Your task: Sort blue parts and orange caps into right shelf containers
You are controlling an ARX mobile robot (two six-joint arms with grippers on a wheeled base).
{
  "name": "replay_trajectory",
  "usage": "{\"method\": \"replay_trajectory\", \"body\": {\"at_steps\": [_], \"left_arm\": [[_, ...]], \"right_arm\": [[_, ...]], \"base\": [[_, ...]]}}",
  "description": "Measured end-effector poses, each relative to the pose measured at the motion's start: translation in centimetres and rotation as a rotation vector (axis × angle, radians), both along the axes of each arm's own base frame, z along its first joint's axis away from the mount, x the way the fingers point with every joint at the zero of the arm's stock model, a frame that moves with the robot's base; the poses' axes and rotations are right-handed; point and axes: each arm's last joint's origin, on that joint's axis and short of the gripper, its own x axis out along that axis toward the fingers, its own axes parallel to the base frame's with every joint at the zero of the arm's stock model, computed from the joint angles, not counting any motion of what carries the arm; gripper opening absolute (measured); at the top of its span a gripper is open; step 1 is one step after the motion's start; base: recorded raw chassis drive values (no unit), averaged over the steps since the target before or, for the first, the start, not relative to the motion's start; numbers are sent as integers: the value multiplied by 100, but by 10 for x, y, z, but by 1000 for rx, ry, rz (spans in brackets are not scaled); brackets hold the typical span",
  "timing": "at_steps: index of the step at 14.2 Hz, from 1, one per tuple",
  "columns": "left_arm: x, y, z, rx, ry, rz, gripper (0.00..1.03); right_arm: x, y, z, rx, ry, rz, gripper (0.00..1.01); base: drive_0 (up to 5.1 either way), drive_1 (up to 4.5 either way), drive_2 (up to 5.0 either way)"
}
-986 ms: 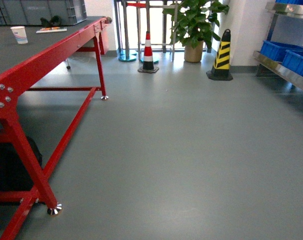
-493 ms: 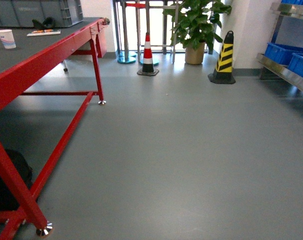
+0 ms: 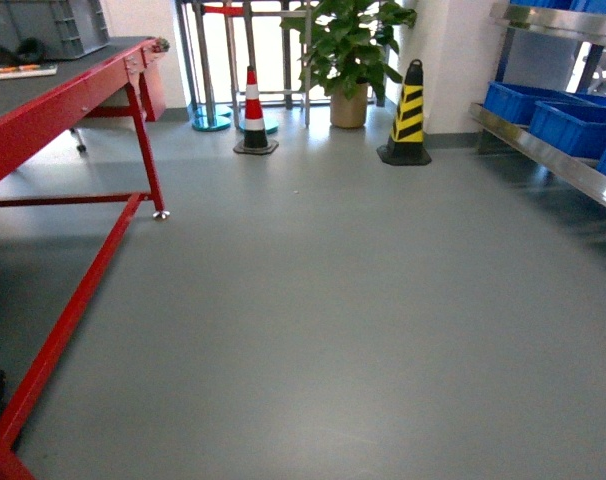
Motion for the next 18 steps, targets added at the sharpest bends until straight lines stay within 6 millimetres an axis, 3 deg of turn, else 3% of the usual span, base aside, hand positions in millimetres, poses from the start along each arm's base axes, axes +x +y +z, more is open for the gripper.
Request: {"method": "replay_trajectory", "body": {"at_steps": [18], "left_arm": [[0, -1, 0, -1, 1, -7, 44]], "right_arm": [[0, 0, 0, 0, 0, 0, 43]], "base": [[-158, -158, -158]]}}
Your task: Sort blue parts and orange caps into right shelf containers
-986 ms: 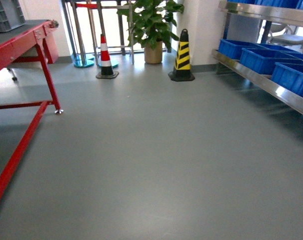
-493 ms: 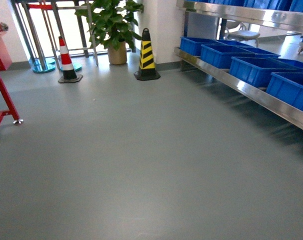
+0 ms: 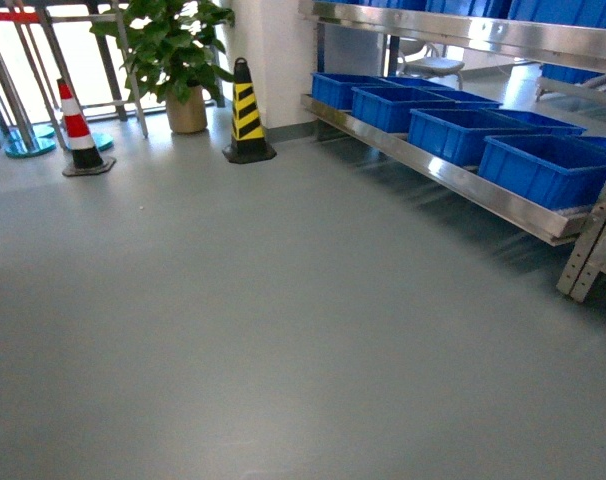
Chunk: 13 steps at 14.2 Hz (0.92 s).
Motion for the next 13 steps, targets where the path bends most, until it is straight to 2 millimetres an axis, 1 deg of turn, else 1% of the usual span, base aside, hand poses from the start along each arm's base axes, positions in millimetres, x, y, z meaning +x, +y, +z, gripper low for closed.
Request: {"method": "replay_trajectory", "body": {"at_steps": [13], "left_arm": [[0, 0, 0, 0, 0, 2, 44]], "right_arm": [[0, 0, 0, 0, 0, 0, 43]], "base": [[-164, -164, -164]]}}
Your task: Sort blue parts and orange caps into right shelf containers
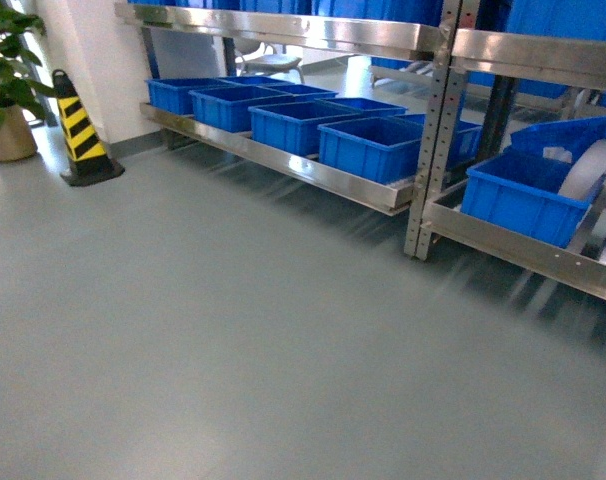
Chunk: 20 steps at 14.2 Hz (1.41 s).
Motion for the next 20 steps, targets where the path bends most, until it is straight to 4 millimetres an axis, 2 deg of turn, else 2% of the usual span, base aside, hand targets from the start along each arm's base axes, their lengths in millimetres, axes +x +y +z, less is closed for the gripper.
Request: {"method": "replay_trajectory", "body": {"at_steps": [20], "left_arm": [[0, 0, 0, 0, 0, 0, 44]], "right_arm": [[0, 0, 0, 0, 0, -1, 43]], "base": [[-159, -159, -159]]}}
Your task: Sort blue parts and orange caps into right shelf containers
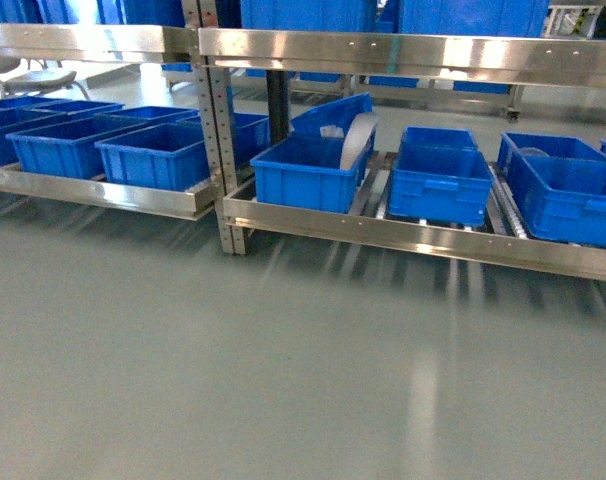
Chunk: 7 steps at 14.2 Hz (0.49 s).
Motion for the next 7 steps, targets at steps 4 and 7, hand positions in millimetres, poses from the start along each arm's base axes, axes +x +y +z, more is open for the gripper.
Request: {"method": "replay_trajectory", "body": {"at_steps": [4, 7], "left_arm": [[0, 0, 0, 0, 1, 1, 44], [0, 0, 0, 0, 0, 0, 44]], "right_arm": [[0, 0, 0, 0, 0, 0, 43], [0, 0, 0, 0, 0, 0, 43]], "base": [[-165, -165, -165], [-157, -157, -157]]}}
